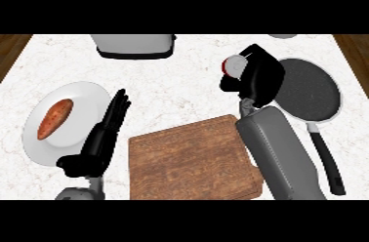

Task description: Pick the can from the cutting board and place it in the pan

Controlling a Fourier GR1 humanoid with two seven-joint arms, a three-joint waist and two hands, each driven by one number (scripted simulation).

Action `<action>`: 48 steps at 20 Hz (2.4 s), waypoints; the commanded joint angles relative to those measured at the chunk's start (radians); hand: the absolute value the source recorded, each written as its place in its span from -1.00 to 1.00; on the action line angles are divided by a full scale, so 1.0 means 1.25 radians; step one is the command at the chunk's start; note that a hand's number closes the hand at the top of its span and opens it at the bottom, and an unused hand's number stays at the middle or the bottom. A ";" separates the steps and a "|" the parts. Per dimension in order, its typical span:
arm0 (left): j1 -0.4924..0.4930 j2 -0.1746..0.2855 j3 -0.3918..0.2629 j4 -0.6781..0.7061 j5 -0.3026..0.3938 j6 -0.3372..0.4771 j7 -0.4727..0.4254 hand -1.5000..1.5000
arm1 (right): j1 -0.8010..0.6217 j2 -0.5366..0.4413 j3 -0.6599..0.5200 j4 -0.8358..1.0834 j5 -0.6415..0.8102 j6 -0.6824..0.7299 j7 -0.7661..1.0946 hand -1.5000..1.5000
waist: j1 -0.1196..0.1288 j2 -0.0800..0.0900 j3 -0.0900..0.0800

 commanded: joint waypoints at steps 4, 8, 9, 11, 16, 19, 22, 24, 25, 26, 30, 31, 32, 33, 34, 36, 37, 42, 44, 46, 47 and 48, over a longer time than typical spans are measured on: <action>0.030 0.005 0.009 0.020 0.006 -0.018 -0.044 0.00 | 0.078 -0.072 -0.101 0.023 -0.035 -0.140 -0.078 1.00 | -0.007 -0.001 0.000; -0.025 0.002 0.023 0.048 0.003 -0.012 -0.030 0.00 | 0.033 -0.148 -0.163 0.174 -0.011 -0.223 -0.146 1.00 | -0.002 0.003 0.000; 0.017 -0.001 0.006 0.003 0.001 -0.009 -0.018 0.00 | 0.028 -0.182 -0.174 0.202 -0.003 -0.232 -0.170 1.00 | 0.005 0.003 0.000; -0.037 -0.018 0.003 0.029 -0.015 0.009 0.002 0.00 | -0.004 -0.175 -0.191 0.250 0.037 -0.265 -0.136 1.00 | 0.001 0.002 0.000; 0.024 0.031 0.028 -0.043 0.026 -0.041 0.008 0.00 | 0.021 -0.224 -0.273 0.315 -0.076 -0.431 -0.271 1.00 | 0.008 0.003 0.001; -0.021 -0.012 0.010 0.040 -0.001 -0.016 -0.031 0.00 | -0.036 -0.293 -0.326 0.429 -0.181 -0.451 -0.404 1.00 | 0.011 0.009 0.002; 0.031 0.005 0.003 -0.012 0.012 -0.038 -0.019 0.00 | -0.024 -0.330 -0.369 0.497 -0.274 -0.470 -0.524 1.00 | 0.016 0.008 0.002; 0.038 0.000 -0.016 -0.061 -0.011 -0.016 0.021 0.00 | -0.046 -0.323 -0.385 0.564 -0.302 -0.501 -0.589 1.00 | 0.027 0.010 0.003; -0.001 -0.019 -0.013 0.000 -0.016 -0.011 -0.017 0.00 | -0.086 -0.345 -0.400 0.593 -0.311 -0.488 -0.601 1.00 | 0.023 0.011 0.002; 0.017 -0.009 -0.008 -0.016 -0.003 -0.020 -0.006 0.00 | -0.103 -0.344 -0.404 0.582 -0.344 -0.295 -0.523 1.00 | 0.023 0.009 0.002; 0.004 -0.017 -0.030 -0.038 -0.019 -0.015 0.011 0.00 | -0.091 -0.367 -0.408 0.691 -0.358 -0.128 -0.554 -1.00 | 0.041 0.019 0.005; 0.007 -0.022 -0.026 -0.032 -0.011 -0.014 0.009 0.00 | -0.089 -0.322 -0.420 0.697 -0.383 -0.135 -0.583 -1.00 | 0.039 0.017 0.004; 0.023 -0.023 -0.039 -0.022 -0.024 -0.014 -0.008 0.00 | -0.113 -0.345 -0.457 0.690 -0.432 -0.088 -0.617 -1.00 | 0.043 0.020 0.006; 0.000 -0.001 -0.001 -0.017 0.000 -0.030 -0.009 0.00 | -0.113 -0.333 -0.466 0.705 -0.444 -0.085 -0.639 -1.00 | 0.039 0.019 0.005; -0.014 -0.012 -0.008 -0.024 0.002 -0.025 0.019 0.00 | -0.136 -0.340 -0.470 0.722 -0.444 -0.078 -0.648 -1.00 | 0.043 0.020 0.005; -0.015 -0.004 -0.001 -0.015 0.005 -0.034 0.003 0.00 | -0.109 -0.341 -0.497 0.730 -0.471 -0.105 -0.737 -1.00 | 0.042 0.022 0.005; 0.019 -0.004 -0.012 -0.017 -0.010 -0.029 -0.028 0.00 | -0.120 -0.344 -0.505 0.746 -0.469 -0.135 -0.733 -1.00 | 0.046 0.021 0.004; 0.000 0.009 0.019 -0.009 0.018 -0.041 0.003 0.00 | -0.100 -0.332 -0.595 0.668 -0.574 -0.207 -0.915 -1.00 | 0.030 0.016 0.004; -0.014 0.002 0.020 0.007 0.000 -0.026 -0.023 0.00 | -0.099 -0.340 -0.631 0.658 -0.619 -0.192 -0.967 -1.00 | 0.020 0.013 0.004; -0.010 -0.005 0.012 -0.010 -0.005 -0.016 -0.002 0.00 | -0.089 -0.349 -0.678 0.671 -0.672 -0.170 -1.007 -1.00 | 0.023 0.013 0.004; 0.026 -0.009 -0.007 -0.045 -0.005 -0.018 0.022 0.00 | -0.077 -0.350 -0.683 0.667 -0.690 -0.138 -1.018 -1.00 | 0.014 0.006 0.002; -0.014 -0.006 0.015 0.025 0.001 -0.028 -0.017 0.00 | -0.068 -0.346 -0.704 0.669 -0.719 -0.118 -1.057 -1.00 | 0.010 0.009 0.003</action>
